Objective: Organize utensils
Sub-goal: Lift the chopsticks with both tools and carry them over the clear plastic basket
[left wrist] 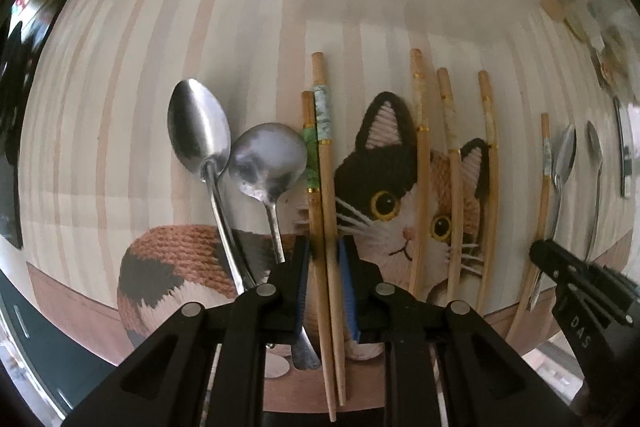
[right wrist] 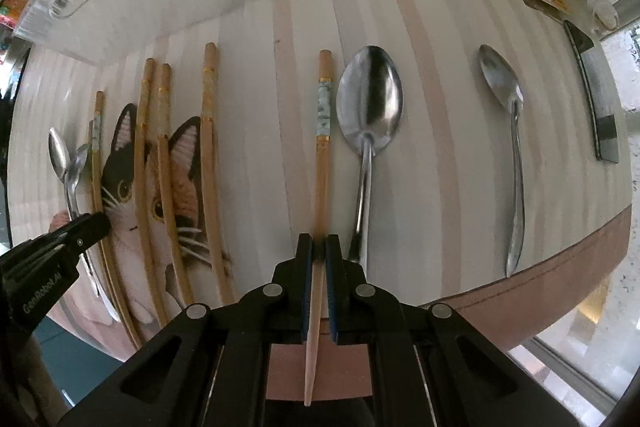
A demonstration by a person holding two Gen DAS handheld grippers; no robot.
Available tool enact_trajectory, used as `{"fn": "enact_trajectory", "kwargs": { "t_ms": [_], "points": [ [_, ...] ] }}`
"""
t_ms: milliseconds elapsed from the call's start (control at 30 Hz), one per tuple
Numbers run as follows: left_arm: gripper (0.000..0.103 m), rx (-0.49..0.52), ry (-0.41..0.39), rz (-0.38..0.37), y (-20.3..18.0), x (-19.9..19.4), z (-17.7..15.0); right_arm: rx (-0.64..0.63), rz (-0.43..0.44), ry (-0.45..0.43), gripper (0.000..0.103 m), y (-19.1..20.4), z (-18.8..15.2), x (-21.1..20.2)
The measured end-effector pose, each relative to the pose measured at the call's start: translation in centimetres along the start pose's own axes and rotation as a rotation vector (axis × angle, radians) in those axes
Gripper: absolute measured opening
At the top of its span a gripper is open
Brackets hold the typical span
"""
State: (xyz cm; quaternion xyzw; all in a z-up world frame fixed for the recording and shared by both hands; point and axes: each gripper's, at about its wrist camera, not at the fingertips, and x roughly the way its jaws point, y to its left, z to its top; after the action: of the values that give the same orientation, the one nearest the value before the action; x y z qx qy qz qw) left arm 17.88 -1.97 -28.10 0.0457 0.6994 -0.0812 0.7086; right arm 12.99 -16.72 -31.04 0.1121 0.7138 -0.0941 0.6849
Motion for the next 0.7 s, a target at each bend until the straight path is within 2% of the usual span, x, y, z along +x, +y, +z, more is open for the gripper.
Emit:
{"fn": "enact_trajectory", "kwargs": {
  "t_ms": [100,233,333,467,600,700],
  "points": [
    [0.017,0.026,-0.001,0.025,-0.9,0.3,0.1,-0.017,-0.046,-0.001,0.008,1.8,0.4,0.6],
    [0.011,0.016,-0.015,0.033,-1.3,0.5,0.2,-0.012,-0.069,-0.011,0.008,2.8,0.5,0.6],
    [0.010,0.025,-0.048,0.042,-3.0,-0.9,1.0,0.026,-0.055,-0.019,0.007,2.8,0.1,0.4],
    [0.010,0.061,-0.123,0.046,-3.3,-4.1,0.5,0.062,-0.036,-0.055,0.007,2.3,-1.0,-1.1],
    [0.010,0.082,-0.175,0.027,-3.4,-6.9,0.3,0.080,-0.035,-0.101,0.007,2.6,-1.8,-3.4],
    [0.011,0.088,-0.143,-0.070,-3.0,-6.9,0.3,0.087,-0.047,-0.114,0.007,2.8,-2.1,-4.3]
  ]
}}
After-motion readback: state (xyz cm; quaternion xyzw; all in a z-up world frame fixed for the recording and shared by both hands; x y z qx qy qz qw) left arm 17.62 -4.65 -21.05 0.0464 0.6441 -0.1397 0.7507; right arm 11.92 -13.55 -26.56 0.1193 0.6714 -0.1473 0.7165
